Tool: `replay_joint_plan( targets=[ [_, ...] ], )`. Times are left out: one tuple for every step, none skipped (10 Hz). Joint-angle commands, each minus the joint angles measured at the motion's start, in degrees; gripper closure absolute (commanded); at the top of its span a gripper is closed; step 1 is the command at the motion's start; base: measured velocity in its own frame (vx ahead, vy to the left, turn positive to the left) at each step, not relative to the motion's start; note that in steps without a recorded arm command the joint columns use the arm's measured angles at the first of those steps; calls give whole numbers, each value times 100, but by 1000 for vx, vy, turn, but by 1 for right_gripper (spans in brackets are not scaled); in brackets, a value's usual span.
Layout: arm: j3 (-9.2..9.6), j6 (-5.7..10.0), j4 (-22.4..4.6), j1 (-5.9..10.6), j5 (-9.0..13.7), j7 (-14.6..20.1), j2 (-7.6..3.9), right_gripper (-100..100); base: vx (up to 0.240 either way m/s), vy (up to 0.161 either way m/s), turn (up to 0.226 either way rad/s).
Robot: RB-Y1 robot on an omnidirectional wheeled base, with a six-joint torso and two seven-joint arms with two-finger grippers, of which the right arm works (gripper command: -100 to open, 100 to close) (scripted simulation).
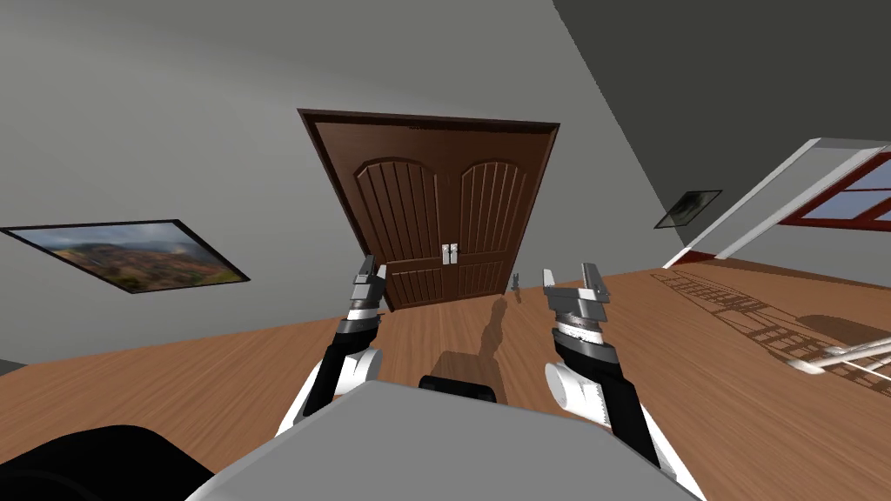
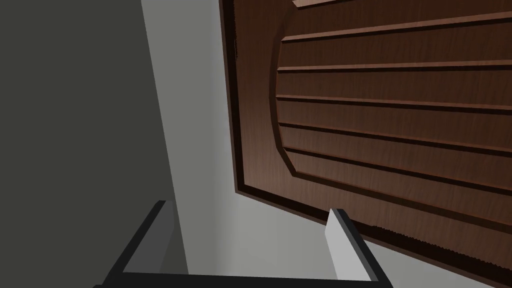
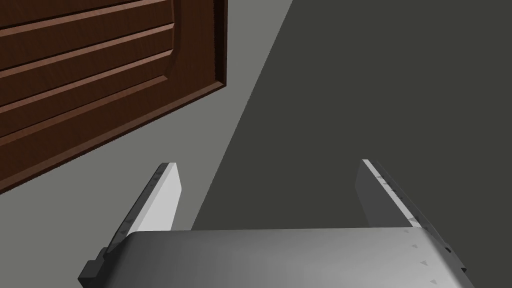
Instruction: Pull the door open
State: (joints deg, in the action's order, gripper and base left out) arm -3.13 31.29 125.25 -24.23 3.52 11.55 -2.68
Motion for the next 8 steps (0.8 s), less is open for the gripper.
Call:
replay_joint_plan(
  targets=[
    [29, -37, -213, 39, -98, 55, -30, -100, 166, 58, 58],
    [28, -66, -318, 77, -142, 87, -52, -100, 135, 44, 44],
    [27, -96, -423, 115, -186, 119, -74, -100, 100, 35, 57],
    [25, -157, -639, 194, -275, 184, -119, -100, 132, 42, 115],
    [23, -189, -755, 236, -323, 219, -141, -100, 148, 56, 76],
    [22, -222, -871, 278, -371, 254, -164, -100, 114, 48, 56],
    [21, -255, -987, 321, -419, 289, -187, -100, 102, 36, 58],
    [20, -289, -1109, 365, -470, 326, -209, -100, 105, 40, 59]
  ],
)
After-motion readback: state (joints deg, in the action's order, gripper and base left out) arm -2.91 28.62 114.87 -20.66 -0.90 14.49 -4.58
